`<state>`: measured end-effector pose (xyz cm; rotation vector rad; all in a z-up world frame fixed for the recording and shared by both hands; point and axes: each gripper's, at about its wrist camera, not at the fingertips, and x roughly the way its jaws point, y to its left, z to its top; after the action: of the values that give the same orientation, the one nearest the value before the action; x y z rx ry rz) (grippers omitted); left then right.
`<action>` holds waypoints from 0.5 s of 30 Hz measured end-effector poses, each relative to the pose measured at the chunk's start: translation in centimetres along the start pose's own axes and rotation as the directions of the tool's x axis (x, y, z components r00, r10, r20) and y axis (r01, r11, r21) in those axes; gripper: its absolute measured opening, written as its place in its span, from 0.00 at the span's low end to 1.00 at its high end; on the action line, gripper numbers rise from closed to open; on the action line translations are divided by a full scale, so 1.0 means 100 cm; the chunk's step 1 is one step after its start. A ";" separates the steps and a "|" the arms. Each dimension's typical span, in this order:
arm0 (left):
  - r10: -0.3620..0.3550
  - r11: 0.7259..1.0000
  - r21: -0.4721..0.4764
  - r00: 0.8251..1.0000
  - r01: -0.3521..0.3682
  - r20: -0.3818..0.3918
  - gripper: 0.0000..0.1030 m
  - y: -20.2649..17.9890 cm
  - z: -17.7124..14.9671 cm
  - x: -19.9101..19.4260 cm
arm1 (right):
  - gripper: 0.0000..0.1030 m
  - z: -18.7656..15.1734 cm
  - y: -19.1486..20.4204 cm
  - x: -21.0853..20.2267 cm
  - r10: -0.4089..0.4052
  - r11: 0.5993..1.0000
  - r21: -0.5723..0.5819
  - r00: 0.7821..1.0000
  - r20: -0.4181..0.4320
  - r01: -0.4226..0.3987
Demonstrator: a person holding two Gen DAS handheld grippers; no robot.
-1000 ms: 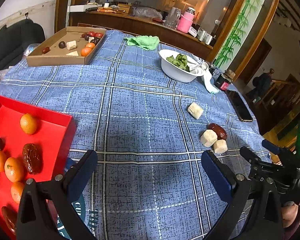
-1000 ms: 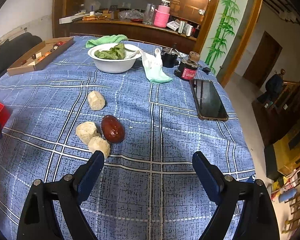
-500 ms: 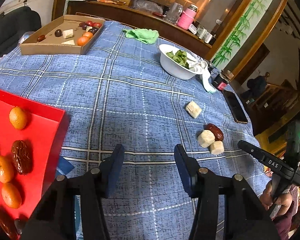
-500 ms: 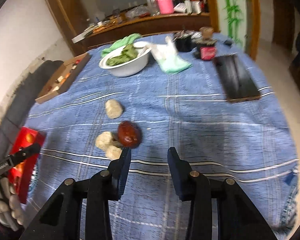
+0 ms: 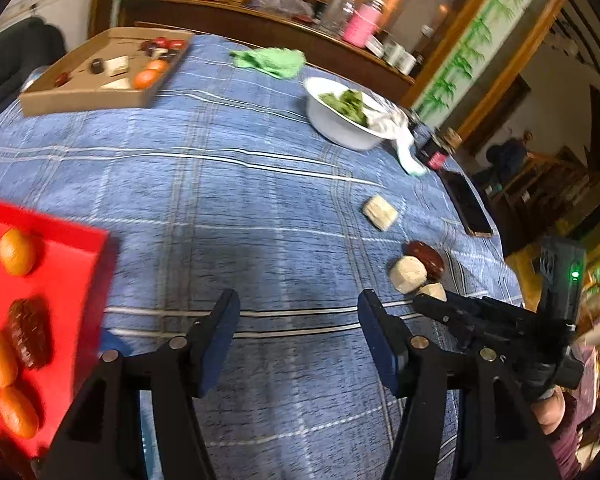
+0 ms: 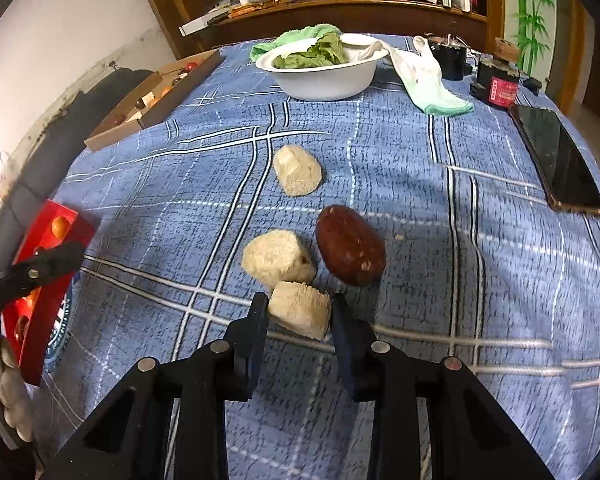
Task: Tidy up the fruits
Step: 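Grasp a beige cube with the right tool while the left tool approaches a beige ball, then grasp the round beige ball with the left tool while the right tool holds the cube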
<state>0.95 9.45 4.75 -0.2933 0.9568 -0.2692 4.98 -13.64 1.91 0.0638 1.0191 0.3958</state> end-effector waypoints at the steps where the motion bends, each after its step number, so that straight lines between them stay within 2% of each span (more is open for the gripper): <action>1: -0.007 1.000 0.022 1.000 0.007 -0.010 0.58 -0.007 0.002 0.005 | 0.32 -0.003 -0.001 -0.002 0.009 1.000 0.012 1.000 0.005 -0.009; 9: -0.034 0.978 0.202 0.997 0.048 -0.075 0.58 -0.067 0.011 0.056 | 0.32 -0.030 -0.027 -0.032 0.031 0.993 0.106 0.990 0.136 -0.046; 12: -0.049 0.967 0.243 0.994 0.071 -0.096 0.58 -0.084 0.010 0.076 | 0.32 -0.031 -0.046 -0.033 0.061 0.978 0.186 0.986 0.155 -0.090; 15: -0.038 0.959 0.276 0.993 0.067 -0.109 0.58 -0.095 0.011 0.092 | 0.32 -0.031 -0.057 -0.036 0.060 0.969 0.228 0.983 0.176 -0.100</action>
<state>6.01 -2.44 1.84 -0.0456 0.9995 -0.4675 2.33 -20.57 1.88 0.3481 0.8939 0.3352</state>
